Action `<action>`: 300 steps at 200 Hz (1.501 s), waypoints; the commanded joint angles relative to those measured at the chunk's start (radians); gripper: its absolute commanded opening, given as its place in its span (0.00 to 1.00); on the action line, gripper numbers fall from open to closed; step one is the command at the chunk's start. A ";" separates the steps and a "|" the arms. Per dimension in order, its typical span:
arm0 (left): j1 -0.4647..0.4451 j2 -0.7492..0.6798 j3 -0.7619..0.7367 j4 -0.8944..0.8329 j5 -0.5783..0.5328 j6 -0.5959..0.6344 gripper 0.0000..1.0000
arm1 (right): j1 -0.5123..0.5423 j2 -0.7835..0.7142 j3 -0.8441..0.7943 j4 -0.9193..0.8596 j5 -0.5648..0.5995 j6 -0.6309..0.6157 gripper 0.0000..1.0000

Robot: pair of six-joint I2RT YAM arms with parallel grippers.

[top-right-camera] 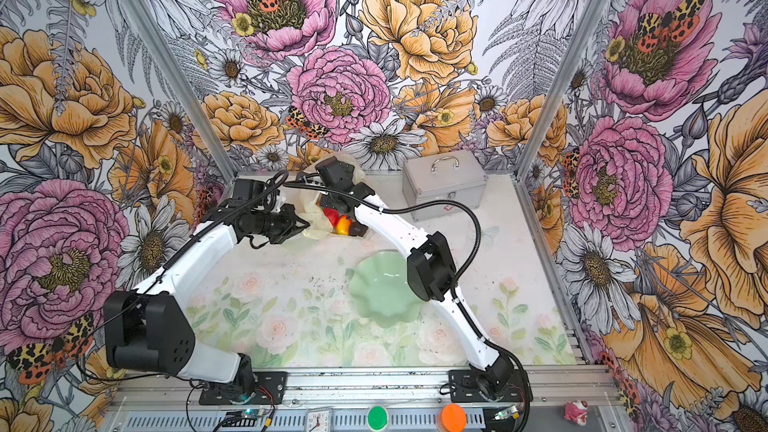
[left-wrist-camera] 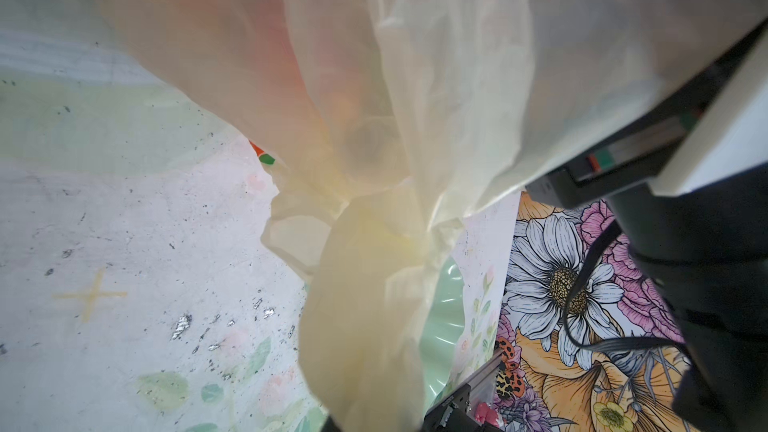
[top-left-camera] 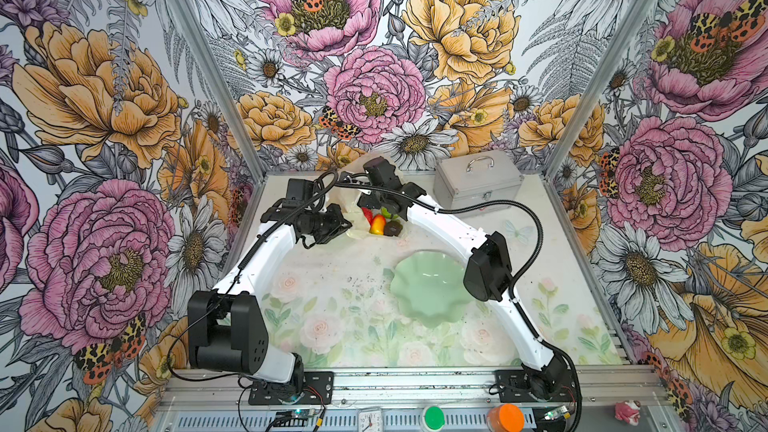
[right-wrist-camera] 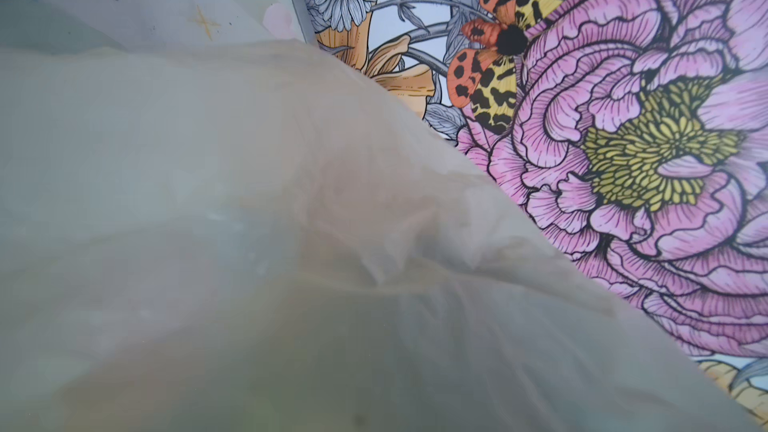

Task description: Place the fruits into the plastic bag

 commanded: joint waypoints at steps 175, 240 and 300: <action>-0.017 0.015 -0.012 0.048 0.026 -0.056 0.00 | 0.025 -0.173 -0.330 0.146 -0.042 -0.207 1.00; -0.046 -0.008 -0.023 0.053 -0.006 -0.045 0.00 | 0.026 -0.131 -0.204 0.047 -0.077 -0.162 1.00; -0.047 -0.004 -0.028 0.062 0.002 -0.070 0.01 | -0.079 -0.249 -0.329 0.080 -0.148 0.230 1.00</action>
